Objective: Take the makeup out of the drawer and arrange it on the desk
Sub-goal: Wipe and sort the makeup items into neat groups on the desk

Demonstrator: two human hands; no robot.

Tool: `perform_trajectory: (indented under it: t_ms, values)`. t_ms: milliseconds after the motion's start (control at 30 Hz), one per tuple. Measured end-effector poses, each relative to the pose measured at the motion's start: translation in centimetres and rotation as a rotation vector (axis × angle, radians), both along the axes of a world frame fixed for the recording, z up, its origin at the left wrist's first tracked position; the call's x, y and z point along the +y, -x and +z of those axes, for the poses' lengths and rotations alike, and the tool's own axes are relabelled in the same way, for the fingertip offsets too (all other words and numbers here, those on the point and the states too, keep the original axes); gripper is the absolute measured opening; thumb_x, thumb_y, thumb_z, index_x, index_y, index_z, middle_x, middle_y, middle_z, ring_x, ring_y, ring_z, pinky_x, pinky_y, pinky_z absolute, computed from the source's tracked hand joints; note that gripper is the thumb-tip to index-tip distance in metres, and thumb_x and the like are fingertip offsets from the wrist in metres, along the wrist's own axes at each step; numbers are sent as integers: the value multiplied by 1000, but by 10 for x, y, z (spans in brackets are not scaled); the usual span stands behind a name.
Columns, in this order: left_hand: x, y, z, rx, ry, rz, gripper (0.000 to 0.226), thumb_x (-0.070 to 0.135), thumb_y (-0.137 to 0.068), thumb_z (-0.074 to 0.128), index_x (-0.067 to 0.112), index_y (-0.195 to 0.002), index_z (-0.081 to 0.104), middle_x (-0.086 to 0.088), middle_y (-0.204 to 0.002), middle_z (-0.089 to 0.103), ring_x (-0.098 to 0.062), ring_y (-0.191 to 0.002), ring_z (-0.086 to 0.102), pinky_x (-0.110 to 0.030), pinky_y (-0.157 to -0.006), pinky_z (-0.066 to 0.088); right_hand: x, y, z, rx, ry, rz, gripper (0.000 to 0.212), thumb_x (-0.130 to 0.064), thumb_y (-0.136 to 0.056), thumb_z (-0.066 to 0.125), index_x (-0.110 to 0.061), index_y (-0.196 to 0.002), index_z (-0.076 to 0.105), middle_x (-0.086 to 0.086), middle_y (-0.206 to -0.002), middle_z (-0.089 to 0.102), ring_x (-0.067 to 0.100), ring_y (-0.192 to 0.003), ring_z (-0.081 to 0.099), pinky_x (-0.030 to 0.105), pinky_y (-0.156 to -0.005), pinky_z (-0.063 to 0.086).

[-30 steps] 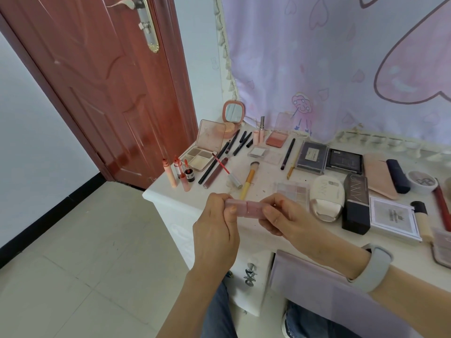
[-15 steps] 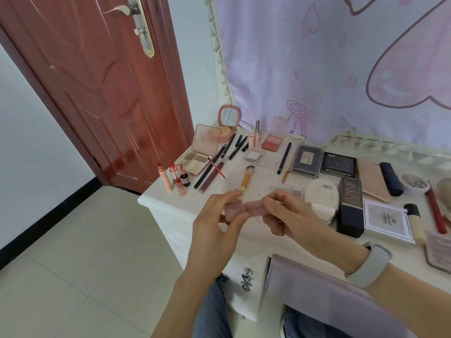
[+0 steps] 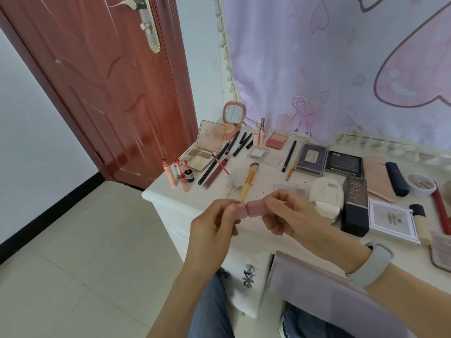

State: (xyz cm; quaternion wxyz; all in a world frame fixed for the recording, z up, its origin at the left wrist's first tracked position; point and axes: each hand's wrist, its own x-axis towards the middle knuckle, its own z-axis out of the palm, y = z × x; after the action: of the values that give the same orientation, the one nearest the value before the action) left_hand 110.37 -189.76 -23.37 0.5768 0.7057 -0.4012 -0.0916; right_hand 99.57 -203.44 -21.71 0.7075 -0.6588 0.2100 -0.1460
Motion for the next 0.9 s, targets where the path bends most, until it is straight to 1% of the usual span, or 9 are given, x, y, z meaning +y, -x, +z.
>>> perform_trajectory:
  t_ms: [67,133,233,400,533,667,733,800,900]
  values:
    - [3,-3,-1,51,-14,-4,10,34,-90,49,37,-95,58,12,-68,66,-1,-60,59,-10,-57,43,1,0,0,0,74,0,13,-18,-94,48,-7,-92,53,-1,-56,60,12,-52,48,20,-50,40]
    - [6,-3,0,-28,-62,-49,24,35,-84,60,41,-106,53,12,-82,65,1,-74,59,-9,-62,43,1,-1,-1,28,62,-26,14,-19,-94,48,-7,-88,53,0,-54,60,13,-50,47,20,-48,40]
    - [6,-3,-5,-238,-69,-103,39,15,-82,68,35,-113,55,14,-102,57,2,-89,54,-11,-68,45,0,-4,-1,88,20,-43,18,-21,-94,48,-7,-83,52,3,-51,59,13,-45,44,20,-44,37]
    - [6,-4,-4,42,-75,-71,13,29,-93,48,35,-88,58,10,-62,62,-1,-59,57,-14,-60,46,0,-5,3,48,68,7,16,-21,-93,49,-8,-85,54,2,-54,61,12,-47,47,19,-47,40]
    - [7,-5,-4,71,-49,-53,14,25,-92,50,32,-84,59,10,-64,63,-4,-55,57,-15,-58,47,0,-7,2,119,235,79,9,-18,-94,48,-13,-93,55,-1,-62,66,8,-56,55,23,-57,47]
    - [12,-8,-3,61,-48,-72,9,35,-92,44,37,-90,53,6,-58,60,-4,-48,53,-12,-52,43,1,-8,6,145,414,195,9,-23,-92,50,-29,-94,56,-11,-65,67,-2,-58,55,14,-59,48]
    - [14,-10,-4,9,-95,-117,13,39,-84,57,44,-95,50,3,-67,60,-4,-54,53,-13,-56,44,-1,-8,7,158,479,211,14,-24,-94,47,-31,-94,59,-13,-63,64,-4,-57,54,12,-58,46]
    - [15,-9,-5,-48,-129,-130,32,27,-80,68,46,-97,49,6,-72,59,-5,-59,52,-12,-59,44,-3,-9,8,166,462,197,20,-24,-96,42,-28,-93,62,-13,-60,62,-2,-55,52,14,-57,45]
    - [15,-8,-6,-11,-122,-113,18,23,-88,60,39,-93,52,15,-64,59,-2,-55,54,-9,-55,41,-4,-10,8,158,498,209,20,-21,-97,41,-28,-101,59,-12,-69,62,-4,-59,53,13,-61,46]
